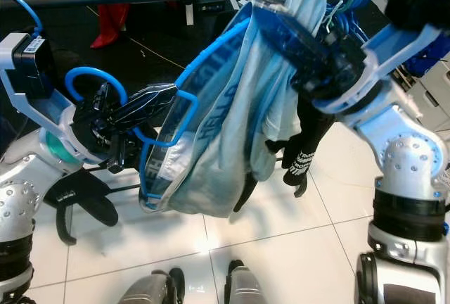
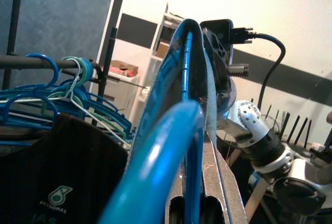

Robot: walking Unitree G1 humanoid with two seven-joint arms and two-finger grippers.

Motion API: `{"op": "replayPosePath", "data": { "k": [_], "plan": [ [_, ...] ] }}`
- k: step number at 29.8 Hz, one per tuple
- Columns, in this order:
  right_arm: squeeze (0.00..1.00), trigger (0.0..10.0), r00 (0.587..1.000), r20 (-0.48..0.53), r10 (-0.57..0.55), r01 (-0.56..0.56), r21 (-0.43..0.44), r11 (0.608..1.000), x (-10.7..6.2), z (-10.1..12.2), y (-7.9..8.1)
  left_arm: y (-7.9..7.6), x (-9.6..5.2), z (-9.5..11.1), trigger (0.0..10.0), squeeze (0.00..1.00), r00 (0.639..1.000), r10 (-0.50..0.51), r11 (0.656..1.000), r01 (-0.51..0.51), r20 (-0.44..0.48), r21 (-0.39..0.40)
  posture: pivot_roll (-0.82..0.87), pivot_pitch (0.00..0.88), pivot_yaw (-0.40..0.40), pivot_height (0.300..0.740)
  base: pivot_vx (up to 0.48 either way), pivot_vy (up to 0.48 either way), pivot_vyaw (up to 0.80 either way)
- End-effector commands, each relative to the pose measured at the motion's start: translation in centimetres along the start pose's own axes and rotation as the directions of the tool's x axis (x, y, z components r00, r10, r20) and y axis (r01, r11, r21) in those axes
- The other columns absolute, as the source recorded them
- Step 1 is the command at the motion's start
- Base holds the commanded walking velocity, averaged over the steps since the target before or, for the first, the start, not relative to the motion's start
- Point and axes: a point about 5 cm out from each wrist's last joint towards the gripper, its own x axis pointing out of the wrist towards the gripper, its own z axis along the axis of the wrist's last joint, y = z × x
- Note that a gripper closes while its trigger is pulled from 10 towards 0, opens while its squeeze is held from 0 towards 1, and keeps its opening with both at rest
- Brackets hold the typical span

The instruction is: Hang hanger

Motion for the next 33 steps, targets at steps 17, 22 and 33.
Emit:
{"op": "replayPosePath", "data": {
  "k": [17, 22, 33],
  "plan": [
    [0.0, 10.0, 0.723, -0.52, -0.456, 0.236, -0.434, 0.869, -9.0, -3.3, 0.8, 1.4, -5.1, -2.2, 10.0, 0.0, 0.857, 0.022, 0.963, 0.119, -0.514, 0.241, -0.13, 0.154, 0.068, 0.74, 0.0, 0.0, 0.0],
    [0.0, 10.0, 0.6, -0.608, -0.52, 0.253, -0.473, 0.844, -11.2, -6.1, 1.1, 1.8, -5.8, -4.1, 10.0, 0.0, 0.813, 0.105, 0.955, 0.078, -0.572, 0.286, -0.12, 0.158, 0.079, 0.74, 0.0, 0.0, 0.0],
    [0.0, 10.0, 0.633, -0.449, -0.631, 0.355, -0.555, 0.752, -9.3, -10.4, 0.2, 2.0, -5.7, -7.0, 10.0, 0.0, 0.839, 0.3, 0.942, -0.184, -0.453, 0.282, -0.12, 0.167, 0.086, 0.74, 0.0, 0.0, 0.0]
  ]
}}
